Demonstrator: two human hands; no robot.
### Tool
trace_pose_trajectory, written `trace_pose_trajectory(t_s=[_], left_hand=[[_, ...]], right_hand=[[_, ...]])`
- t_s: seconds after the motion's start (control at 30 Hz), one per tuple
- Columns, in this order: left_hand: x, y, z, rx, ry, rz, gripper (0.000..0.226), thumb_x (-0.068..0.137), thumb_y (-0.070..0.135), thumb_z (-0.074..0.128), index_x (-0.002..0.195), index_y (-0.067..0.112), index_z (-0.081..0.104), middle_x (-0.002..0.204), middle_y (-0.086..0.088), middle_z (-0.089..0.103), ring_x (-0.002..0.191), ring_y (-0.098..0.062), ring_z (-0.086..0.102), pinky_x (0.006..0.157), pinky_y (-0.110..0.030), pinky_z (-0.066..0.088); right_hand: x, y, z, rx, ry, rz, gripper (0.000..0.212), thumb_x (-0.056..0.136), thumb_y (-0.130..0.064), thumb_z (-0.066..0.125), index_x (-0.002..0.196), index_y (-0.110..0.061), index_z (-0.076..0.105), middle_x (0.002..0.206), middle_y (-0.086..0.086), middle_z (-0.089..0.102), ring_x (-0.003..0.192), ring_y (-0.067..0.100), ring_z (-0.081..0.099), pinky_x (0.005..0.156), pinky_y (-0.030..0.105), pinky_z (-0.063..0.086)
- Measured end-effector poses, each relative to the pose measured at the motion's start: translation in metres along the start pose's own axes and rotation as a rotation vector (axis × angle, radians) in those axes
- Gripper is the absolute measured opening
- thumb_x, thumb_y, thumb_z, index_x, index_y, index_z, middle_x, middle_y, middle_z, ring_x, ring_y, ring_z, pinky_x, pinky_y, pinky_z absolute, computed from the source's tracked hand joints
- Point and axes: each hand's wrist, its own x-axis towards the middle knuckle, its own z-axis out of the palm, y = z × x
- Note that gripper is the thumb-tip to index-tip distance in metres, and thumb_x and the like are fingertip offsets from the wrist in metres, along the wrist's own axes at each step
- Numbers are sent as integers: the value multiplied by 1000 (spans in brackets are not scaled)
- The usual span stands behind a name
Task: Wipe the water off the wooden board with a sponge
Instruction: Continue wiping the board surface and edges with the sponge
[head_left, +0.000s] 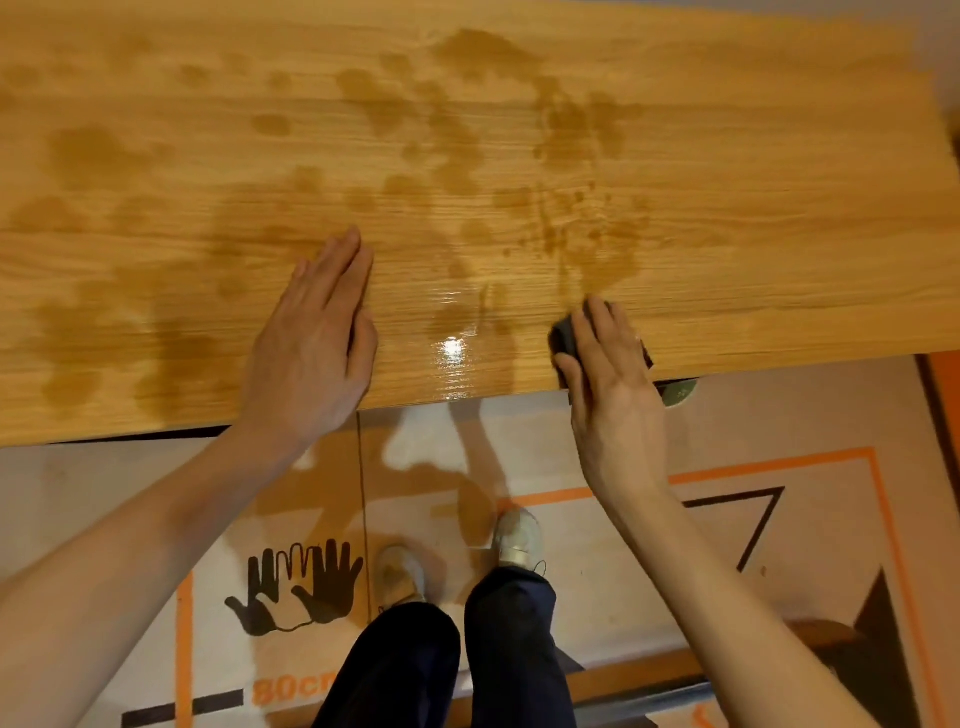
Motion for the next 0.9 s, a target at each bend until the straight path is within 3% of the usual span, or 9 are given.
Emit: trace_pose_trajectory(t_s=[0.13,0.3,0.43,0.53,0.63,0.77,0.9], left_hand=[[1,1,0,-1,-6,-7,53,108,23,30,157,1,31,167,-11,25,156,-23,21,129,-39,15],[0,1,0,0,3,-1,53,108,21,32,156,1,32,166,-12,26,156,-23,22,129,-34,11],[-1,2,-1,-9,3,-6,52,108,22,33,156,1,32,167,-11,26,156,-22,21,129,-35,13],[0,3,-1,-21,-4,-10,53,108,22,33,157,1,31,167,-11,25,156,-22,20,129,-36,12],[1,1,1,-18,-18,-25,54,107,22,34,157,2,30,167,-10,24,156,-23,19,129,-32,9],[1,0,1,-34,-12,-25,55,106,24,32,157,2,31,166,-10,25,155,-23,19,128,-28,7],[0,1,1,-46,8,-4,55,106,22,35,156,0,32,165,-12,27,155,-26,22,129,-34,13]], right_hand=[[20,25,-11,-18,-72,-87,46,102,-25,39,142,-5,45,153,11,36,146,25,25,121,41,16],[95,29,-6,-11,27,125,43,104,-20,38,146,-6,39,156,13,30,147,29,21,121,44,14],[34,17,-4,52,-24,-74,42,102,-23,39,142,-13,48,153,12,36,146,32,24,120,51,15],[-1,26,-9,67,-131,-231,41,103,-24,37,140,-13,49,153,8,35,147,27,23,121,47,14],[41,21,-6,73,-95,-166,41,103,-26,37,139,-11,50,152,9,38,145,27,26,120,47,18],[90,2,4,129,-43,13,39,103,-24,40,139,-13,50,156,8,33,148,27,18,122,43,7],[14,-6,-1,172,-118,-135,36,101,-22,47,137,-16,55,154,4,36,148,21,19,123,43,8]])
